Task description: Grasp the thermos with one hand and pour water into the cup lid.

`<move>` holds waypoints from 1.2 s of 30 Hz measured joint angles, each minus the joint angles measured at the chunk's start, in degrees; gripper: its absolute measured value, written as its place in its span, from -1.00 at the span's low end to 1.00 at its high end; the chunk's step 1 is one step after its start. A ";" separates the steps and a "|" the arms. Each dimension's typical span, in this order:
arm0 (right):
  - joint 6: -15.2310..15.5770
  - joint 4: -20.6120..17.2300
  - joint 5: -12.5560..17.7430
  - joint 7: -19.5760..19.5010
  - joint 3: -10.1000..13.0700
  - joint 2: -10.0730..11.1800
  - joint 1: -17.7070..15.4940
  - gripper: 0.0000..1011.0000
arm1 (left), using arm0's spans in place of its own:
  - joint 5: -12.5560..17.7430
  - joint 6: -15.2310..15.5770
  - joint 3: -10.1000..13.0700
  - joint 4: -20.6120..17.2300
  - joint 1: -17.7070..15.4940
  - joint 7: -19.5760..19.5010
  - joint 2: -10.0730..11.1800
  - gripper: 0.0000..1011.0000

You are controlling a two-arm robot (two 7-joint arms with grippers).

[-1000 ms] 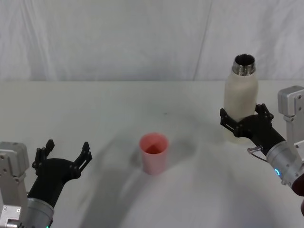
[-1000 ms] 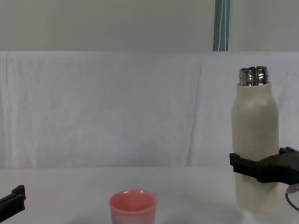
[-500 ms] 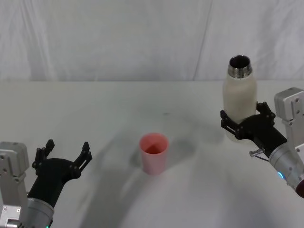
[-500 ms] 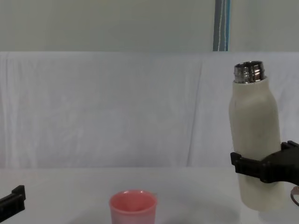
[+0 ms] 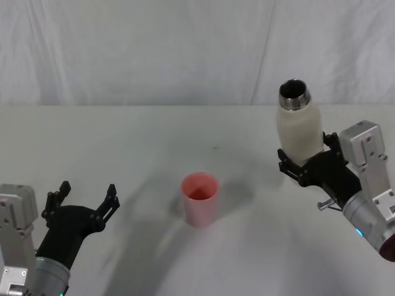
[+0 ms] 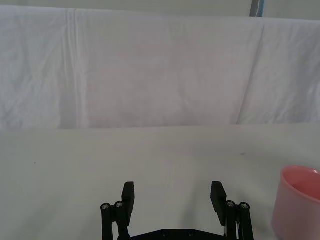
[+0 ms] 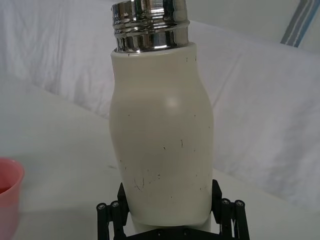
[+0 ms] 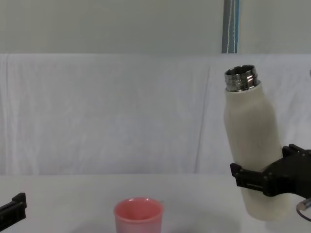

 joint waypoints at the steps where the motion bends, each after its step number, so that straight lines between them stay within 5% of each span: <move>1: -0.15 -0.03 -0.67 -0.06 -0.21 0.03 -0.05 0.90 | 0.00 0.00 0.00 0.00 0.00 0.00 0.00 0.98; 17: -2.43 -0.57 -8.56 -0.72 -2.52 1.15 -0.45 0.90 | 0.00 0.00 0.00 0.00 0.00 0.00 0.00 0.98; 36: -7.04 0.70 -21.36 -6.84 -4.33 0.79 -1.21 0.90 | 0.00 0.00 0.00 0.00 0.00 0.00 0.00 0.98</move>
